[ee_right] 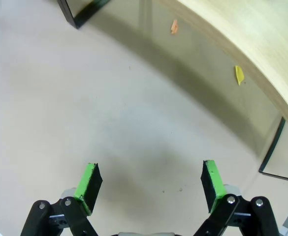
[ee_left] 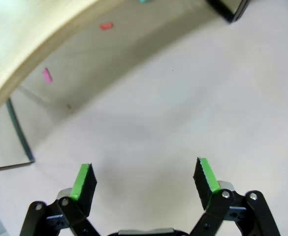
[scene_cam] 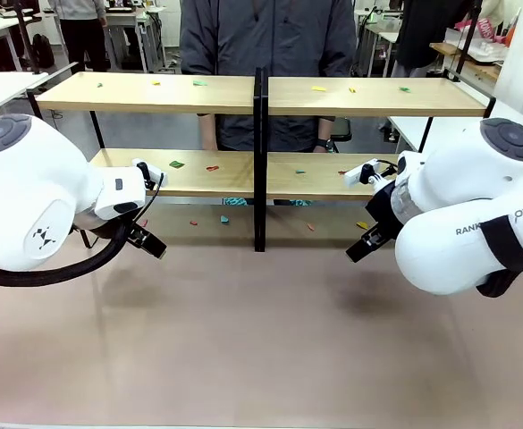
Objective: Clean the shelves.
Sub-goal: Pick up the Duster when the human hands it over.
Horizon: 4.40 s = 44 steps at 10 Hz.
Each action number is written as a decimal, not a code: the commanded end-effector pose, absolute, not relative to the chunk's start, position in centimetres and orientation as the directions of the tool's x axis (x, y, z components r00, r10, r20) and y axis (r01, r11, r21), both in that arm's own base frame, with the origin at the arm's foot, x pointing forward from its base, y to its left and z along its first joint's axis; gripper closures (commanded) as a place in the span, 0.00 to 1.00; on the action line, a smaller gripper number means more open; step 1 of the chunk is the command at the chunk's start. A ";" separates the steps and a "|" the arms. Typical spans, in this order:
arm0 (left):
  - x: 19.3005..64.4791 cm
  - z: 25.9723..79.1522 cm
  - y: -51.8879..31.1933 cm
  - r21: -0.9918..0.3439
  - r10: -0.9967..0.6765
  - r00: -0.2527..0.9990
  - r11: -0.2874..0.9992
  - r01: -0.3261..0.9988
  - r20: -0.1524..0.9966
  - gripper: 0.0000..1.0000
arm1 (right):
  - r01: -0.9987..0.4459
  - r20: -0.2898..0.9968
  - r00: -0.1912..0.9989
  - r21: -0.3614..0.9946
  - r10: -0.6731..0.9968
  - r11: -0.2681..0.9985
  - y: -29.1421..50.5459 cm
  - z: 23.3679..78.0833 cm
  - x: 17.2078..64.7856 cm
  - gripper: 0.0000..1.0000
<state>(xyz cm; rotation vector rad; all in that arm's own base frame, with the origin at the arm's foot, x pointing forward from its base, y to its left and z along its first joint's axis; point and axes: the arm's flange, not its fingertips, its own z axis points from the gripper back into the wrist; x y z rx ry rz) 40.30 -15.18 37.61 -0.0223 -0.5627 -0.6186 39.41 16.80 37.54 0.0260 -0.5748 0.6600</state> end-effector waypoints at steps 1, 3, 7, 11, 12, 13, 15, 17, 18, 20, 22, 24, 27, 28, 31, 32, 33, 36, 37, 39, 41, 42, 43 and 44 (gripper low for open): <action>36.8 41.9 -13.6 0.152 -0.591 0.600 0.769 0.621 0.539 0.00 | -0.622 0.543 0.603 -0.140 0.585 0.771 14.8 41.1 37.6 0.00; 32.0 47.1 -9.9 0.118 -0.601 0.515 0.713 0.692 0.611 0.00 | -0.640 0.572 0.590 -0.100 0.570 0.762 11.0 45.0 34.8 0.00; 24.4 54.1 -2.0 0.095 -0.481 0.329 0.667 0.739 0.813 0.00 | -0.680 0.709 0.447 -0.128 0.545 0.722 3.5 54.7 28.6 0.00; 21.3 56.4 2.4 0.054 -0.354 0.256 0.672 0.739 0.899 0.00 | -0.591 0.799 0.379 -0.179 0.466 0.787 -1.5 60.5 24.8 0.00; 21.0 56.7 2.8 0.045 -0.345 0.241 0.649 0.759 0.907 0.00 | -0.569 0.813 0.373 -0.180 0.446 0.803 -2.4 61.2 24.5 0.00; 21.0 56.8 2.6 0.048 -0.350 0.236 0.640 0.767 0.907 0.00 | -0.552 0.830 0.360 -0.178 0.426 0.814 -3.1 61.7 24.3 0.00; 21.1 56.9 2.6 0.059 -0.326 0.198 0.636 0.769 0.924 0.00 | -0.539 0.851 0.347 -0.163 0.394 0.826 -3.7 61.9 24.2 0.00; 21.6 56.7 2.6 0.041 -0.327 0.217 0.630 0.775 0.920 0.00 | -0.534 0.849 0.353 -0.163 0.394 0.830 -3.7 61.8 24.4 0.00; 21.8 56.7 2.8 0.024 -0.314 0.240 0.649 0.760 0.919 0.00 | -0.531 0.855 0.338 -0.172 0.394 0.829 -3.7 62.1 24.2 0.00; 22.0 56.6 2.7 0.022 -0.313 0.236 0.644 0.765 0.920 0.00 | -0.508 0.884 0.310 -0.158 0.351 0.847 -4.3 63.1 23.8 0.00; 22.2 56.5 3.0 0.020 -0.316 0.238 0.637 0.770 0.919 0.00 | -0.457 0.919 0.311 -0.079 0.242 0.886 -4.8 63.5 23.7 0.00; 22.3 56.4 3.2 0.015 -0.316 0.242 0.636 0.771 0.917 0.00 | -0.448 0.921 0.311 -0.076 0.235 0.891 -5.0 63.4 23.7 0.00; 22.6 56.2 3.3 0.000 -0.311 0.254 0.632 0.775 0.916 0.00 | -0.425 0.915 0.354 -0.026 0.192 0.905 -5.5 62.8 24.3 0.00; 22.7 56.1 3.2 -0.010 -0.305 0.262 0.635 0.773 0.916 0.00 | -0.410 0.914 0.368 -0.004 0.169 0.912 -5.5 62.6 24.6 0.00; 24.7 62.1 5.4 -0.004 -0.318 0.278 0.651 0.759 0.907 0.00 | -0.447 0.911 0.340 -0.062 0.234 0.892 -5.4 64.8 24.4 0.00; 24.7 62.1 5.4 -0.004 -0.318 0.278 0.651 0.759 0.907 0.00 | -0.447 0.911 0.340 -0.062 0.234 0.892 -5.4 64.8 24.4 0.00; 24.7 62.1 5.4 -0.004 -0.318 0.278 0.651 0.759 0.907 0.00 | -0.447 0.911 0.340 -0.062 0.234 0.892 -5.4 64.8 24.4 0.00; 24.7 62.1 5.4 -0.004 -0.318 0.278 0.651 0.759 0.907 0.00 | -0.447 0.911 0.340 -0.062 0.234 0.892 -5.4 64.8 24.4 0.00; 24.7 62.1 5.4 -0.004 -0.318 0.278 0.651 0.759 0.907 0.00 | -0.447 0.911 0.340 -0.062 0.234 0.892 -5.4 64.8 24.4 0.00; 24.7 62.1 5.4 -0.004 -0.318 0.278 0.651 0.759 0.907 0.00 | -0.447 0.911 0.340 -0.062 0.234 0.892 -5.4 64.8 24.4 0.00; 24.7 62.1 5.4 -0.004 -0.318 0.278 0.651 0.759 0.907 0.00 | -0.447 0.911 0.340 -0.062 0.234 0.892 -5.4 64.8 24.4 0.00; 24.7 62.1 5.4 -0.004 -0.318 0.278 0.651 0.759 0.907 0.00 | -0.447 0.911 0.340 -0.062 0.234 0.892 -5.4 64.8 24.4 0.00; 24.7 62.1 5.4 -0.004 -0.318 0.278 0.651 0.759 0.907 0.00 | -0.447 0.911 0.340 -0.062 0.234 0.892 -5.4 64.8 24.4 0.00; 24.7 62.1 5.4 -0.004 -0.318 0.278 0.651 0.759 0.907 0.00 | -0.447 0.911 0.340 -0.062 0.234 0.892 -5.4 64.8 24.4 0.00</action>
